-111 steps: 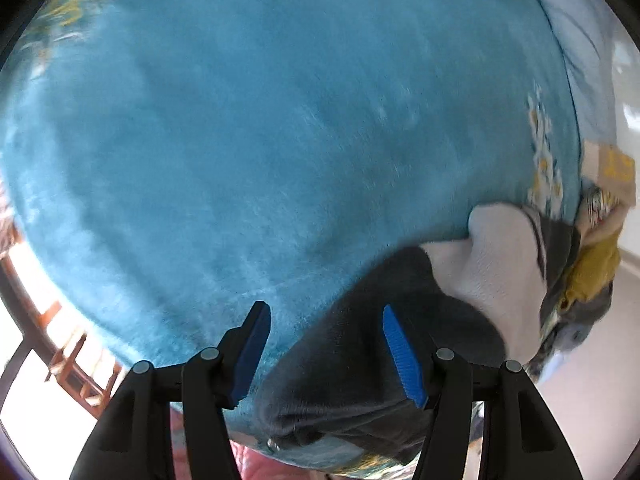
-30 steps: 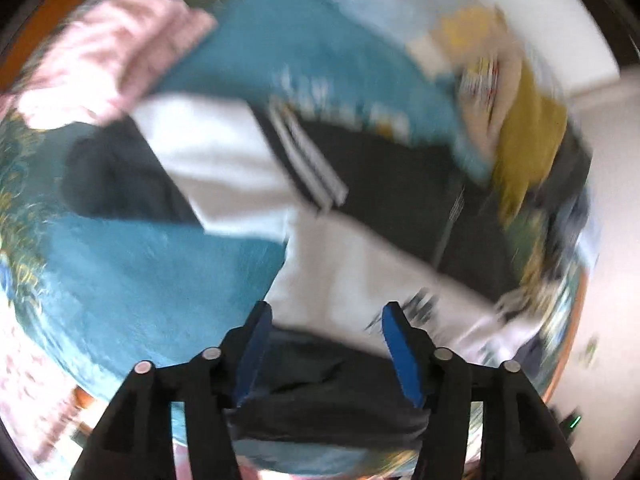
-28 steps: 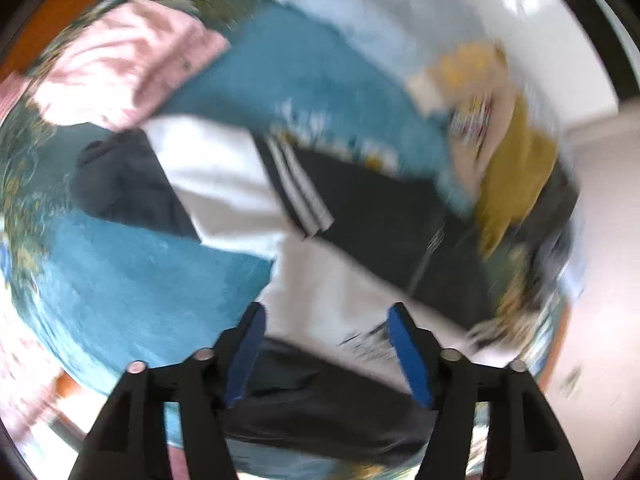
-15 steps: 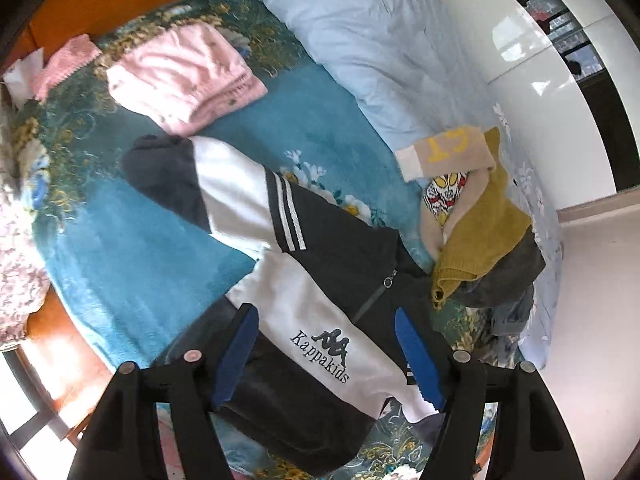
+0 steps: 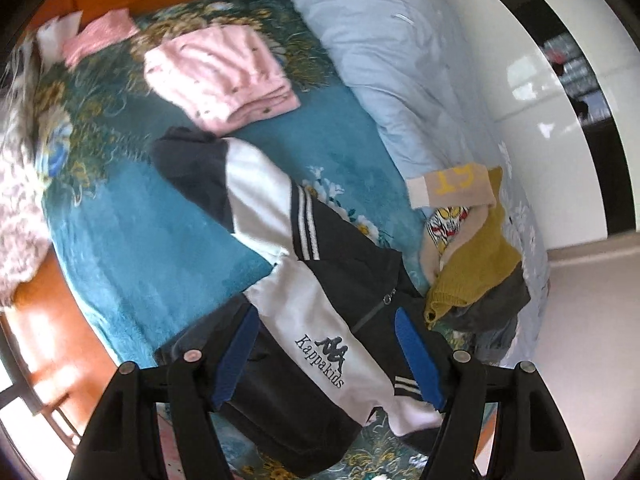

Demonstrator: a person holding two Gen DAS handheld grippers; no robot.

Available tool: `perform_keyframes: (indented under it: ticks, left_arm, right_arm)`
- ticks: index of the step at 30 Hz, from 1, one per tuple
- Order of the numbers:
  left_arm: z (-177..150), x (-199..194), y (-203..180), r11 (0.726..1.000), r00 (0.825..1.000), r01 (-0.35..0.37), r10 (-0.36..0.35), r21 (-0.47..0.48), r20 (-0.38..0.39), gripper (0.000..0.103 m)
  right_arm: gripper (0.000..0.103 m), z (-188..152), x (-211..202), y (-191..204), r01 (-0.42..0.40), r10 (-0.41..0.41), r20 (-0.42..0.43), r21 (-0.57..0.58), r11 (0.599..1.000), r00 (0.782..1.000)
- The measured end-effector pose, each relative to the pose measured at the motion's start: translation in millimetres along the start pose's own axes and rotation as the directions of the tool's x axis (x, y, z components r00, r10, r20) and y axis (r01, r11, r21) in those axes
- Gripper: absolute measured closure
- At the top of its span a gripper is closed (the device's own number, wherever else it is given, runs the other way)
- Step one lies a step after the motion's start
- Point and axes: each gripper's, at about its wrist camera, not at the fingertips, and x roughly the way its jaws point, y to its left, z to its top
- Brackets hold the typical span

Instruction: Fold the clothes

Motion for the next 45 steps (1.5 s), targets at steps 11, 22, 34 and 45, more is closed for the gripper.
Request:
perform_keyframes:
  ticks: [11,22,34,45]
  left_arm:
    - [79,28,148,0.956,1.0,-0.018,0.021,-0.294,0.007,0.028]
    - [151,117,251,0.913,0.992,-0.118,0.094,-0.391,-0.08,0.028]
    - [197,189,297,0.897,0.994,-0.061,0.017,-0.438,-0.104,0.028]
    - [204,224,306,0.895,0.992,0.045,-0.092,-0.445,-0.084,0.037]
  right_arm:
    - [0.088,-150,52,222,-0.111,0.063,-0.139,-0.375,0.92,0.988]
    - [0.088,-370,245,321,0.008,-0.247,-0.275,-0.653,0.758,0.929]
    - [0.073,-482,341,287,0.167,-0.565,-0.202,-0.829,0.533,0.8]
    - [0.039,-480,284,329,0.005,-0.499,-0.305,-0.849,0.528,0.811]
